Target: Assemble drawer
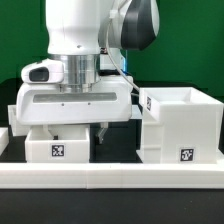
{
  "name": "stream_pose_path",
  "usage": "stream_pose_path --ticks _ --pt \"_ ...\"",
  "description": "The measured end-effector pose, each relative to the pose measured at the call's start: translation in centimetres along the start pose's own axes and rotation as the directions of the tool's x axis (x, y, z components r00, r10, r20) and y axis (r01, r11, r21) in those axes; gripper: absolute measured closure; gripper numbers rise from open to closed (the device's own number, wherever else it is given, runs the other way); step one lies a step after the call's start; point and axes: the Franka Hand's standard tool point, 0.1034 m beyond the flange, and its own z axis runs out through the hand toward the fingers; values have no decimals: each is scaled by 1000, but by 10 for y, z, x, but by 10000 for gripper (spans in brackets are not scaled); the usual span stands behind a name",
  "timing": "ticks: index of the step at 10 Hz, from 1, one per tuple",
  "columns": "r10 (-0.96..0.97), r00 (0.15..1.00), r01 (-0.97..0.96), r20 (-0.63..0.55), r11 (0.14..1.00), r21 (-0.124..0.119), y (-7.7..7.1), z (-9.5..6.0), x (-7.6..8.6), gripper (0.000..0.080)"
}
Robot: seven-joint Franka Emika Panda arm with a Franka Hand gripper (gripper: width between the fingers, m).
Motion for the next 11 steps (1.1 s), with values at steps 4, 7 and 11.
stream_pose_path --ticks 4,7,11 --pt "-1 1000 1 -1 1000 0 -1 0 1 560" --pt "-4 1000 4 -1 1000 1 -3 0 1 726" --pt "-5 1000 5 0 1000 1 -3 0 1 759"
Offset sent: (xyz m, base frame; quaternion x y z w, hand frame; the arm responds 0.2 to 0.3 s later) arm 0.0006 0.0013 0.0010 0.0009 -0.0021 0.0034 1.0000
